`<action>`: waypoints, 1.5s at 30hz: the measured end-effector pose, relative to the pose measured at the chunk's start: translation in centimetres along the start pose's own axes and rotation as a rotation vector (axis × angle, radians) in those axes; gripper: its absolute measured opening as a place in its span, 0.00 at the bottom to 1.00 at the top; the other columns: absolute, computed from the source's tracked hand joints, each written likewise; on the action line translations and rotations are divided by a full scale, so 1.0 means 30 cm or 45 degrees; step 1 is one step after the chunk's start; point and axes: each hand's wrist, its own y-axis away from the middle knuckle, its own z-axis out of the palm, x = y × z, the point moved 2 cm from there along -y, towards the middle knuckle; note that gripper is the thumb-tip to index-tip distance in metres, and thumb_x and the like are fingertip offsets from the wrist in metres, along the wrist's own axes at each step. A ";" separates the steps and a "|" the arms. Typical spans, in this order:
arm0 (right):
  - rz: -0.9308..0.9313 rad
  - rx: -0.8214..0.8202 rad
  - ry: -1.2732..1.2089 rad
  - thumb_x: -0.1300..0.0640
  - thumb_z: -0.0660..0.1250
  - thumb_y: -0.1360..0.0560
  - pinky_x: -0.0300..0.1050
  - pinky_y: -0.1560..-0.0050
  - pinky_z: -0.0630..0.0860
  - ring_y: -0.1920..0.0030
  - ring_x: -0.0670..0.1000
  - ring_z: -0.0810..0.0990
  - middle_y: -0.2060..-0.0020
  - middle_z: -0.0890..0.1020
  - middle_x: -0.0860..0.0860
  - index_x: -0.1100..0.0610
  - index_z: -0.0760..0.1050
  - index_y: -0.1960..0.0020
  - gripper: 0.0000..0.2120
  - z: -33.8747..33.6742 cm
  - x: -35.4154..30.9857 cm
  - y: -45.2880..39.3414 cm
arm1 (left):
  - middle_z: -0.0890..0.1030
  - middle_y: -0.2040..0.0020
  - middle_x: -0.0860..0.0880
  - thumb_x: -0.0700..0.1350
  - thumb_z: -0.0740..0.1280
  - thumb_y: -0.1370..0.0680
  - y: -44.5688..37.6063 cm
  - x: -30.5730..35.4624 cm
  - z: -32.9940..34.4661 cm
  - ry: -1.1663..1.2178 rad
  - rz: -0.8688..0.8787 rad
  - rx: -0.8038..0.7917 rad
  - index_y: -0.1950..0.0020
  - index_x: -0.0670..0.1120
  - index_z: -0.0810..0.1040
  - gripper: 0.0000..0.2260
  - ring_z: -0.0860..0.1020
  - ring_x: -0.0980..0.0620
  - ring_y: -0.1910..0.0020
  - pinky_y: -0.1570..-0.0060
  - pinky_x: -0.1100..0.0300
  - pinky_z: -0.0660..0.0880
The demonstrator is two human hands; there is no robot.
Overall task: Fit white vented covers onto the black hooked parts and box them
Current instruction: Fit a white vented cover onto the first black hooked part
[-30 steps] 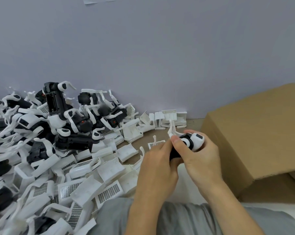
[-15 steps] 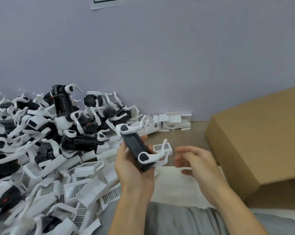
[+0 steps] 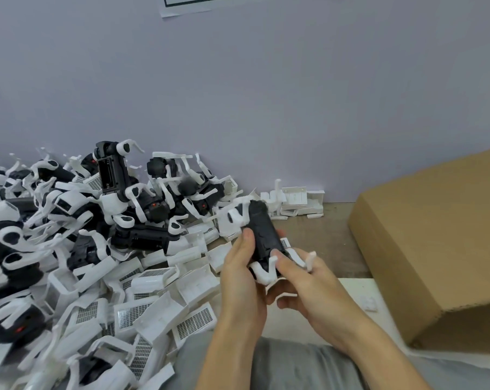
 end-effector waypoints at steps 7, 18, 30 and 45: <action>-0.016 -0.066 -0.154 0.59 0.62 0.18 0.43 0.63 0.74 0.67 0.51 0.78 0.66 0.82 0.47 0.53 0.80 0.45 0.09 0.021 0.012 -0.004 | 0.86 0.49 0.40 0.52 0.60 0.18 -0.003 -0.008 -0.003 -0.161 0.067 0.064 0.39 0.39 0.80 0.19 0.82 0.45 0.63 0.78 0.67 0.67; -0.054 -0.151 -0.216 0.57 0.63 0.30 0.45 0.61 0.75 0.64 0.52 0.76 0.60 0.82 0.53 0.47 0.79 0.41 0.19 0.027 0.040 -0.016 | 0.85 0.61 0.44 0.52 0.63 0.19 -0.004 -0.005 -0.008 -0.065 0.070 0.096 0.44 0.40 0.80 0.16 0.79 0.50 0.74 0.81 0.67 0.65; -0.024 -0.082 -0.226 0.51 0.66 0.29 0.44 0.62 0.76 0.66 0.49 0.75 0.65 0.80 0.47 0.49 0.80 0.43 0.15 0.027 0.041 -0.014 | 0.83 0.62 0.52 0.49 0.62 0.19 -0.007 -0.002 -0.007 -0.281 0.288 0.046 0.56 0.55 0.83 0.11 0.80 0.52 0.62 0.61 0.54 0.72; -0.011 -0.064 -0.111 0.57 0.64 0.26 0.43 0.61 0.76 0.65 0.50 0.74 0.64 0.80 0.46 0.45 0.82 0.48 0.12 0.028 0.043 -0.014 | 0.81 0.60 0.46 0.50 0.63 0.20 -0.013 0.000 -0.017 -0.189 0.224 0.065 0.53 0.51 0.82 0.08 0.78 0.47 0.62 0.68 0.57 0.70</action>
